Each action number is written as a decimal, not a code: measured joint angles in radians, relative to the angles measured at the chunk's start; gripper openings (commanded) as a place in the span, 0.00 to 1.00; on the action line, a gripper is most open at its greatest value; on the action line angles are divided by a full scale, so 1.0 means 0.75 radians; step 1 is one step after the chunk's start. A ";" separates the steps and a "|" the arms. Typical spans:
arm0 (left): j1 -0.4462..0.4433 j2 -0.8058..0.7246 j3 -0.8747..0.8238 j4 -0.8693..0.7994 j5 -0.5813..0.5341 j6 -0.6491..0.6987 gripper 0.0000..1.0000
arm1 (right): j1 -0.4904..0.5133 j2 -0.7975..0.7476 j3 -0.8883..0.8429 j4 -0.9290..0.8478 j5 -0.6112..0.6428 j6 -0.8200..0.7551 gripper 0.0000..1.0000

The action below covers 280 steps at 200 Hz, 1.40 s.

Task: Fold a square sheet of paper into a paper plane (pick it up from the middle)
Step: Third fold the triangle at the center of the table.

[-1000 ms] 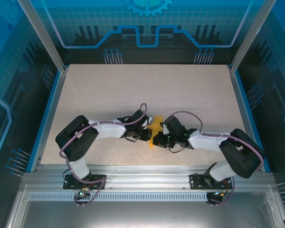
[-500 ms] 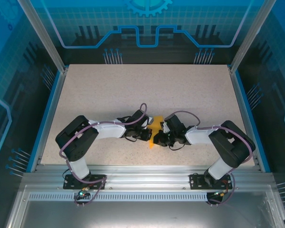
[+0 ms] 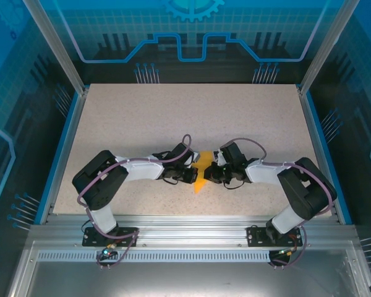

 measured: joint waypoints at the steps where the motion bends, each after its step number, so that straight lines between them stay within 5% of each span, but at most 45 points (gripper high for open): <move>1: 0.000 0.000 0.000 0.000 0.000 0.000 0.05 | -0.001 0.002 0.001 0.000 -0.001 0.000 0.08; 280: 0.000 0.003 0.000 0.002 0.011 0.000 0.05 | -0.247 0.088 0.119 -0.120 -0.095 -0.184 0.08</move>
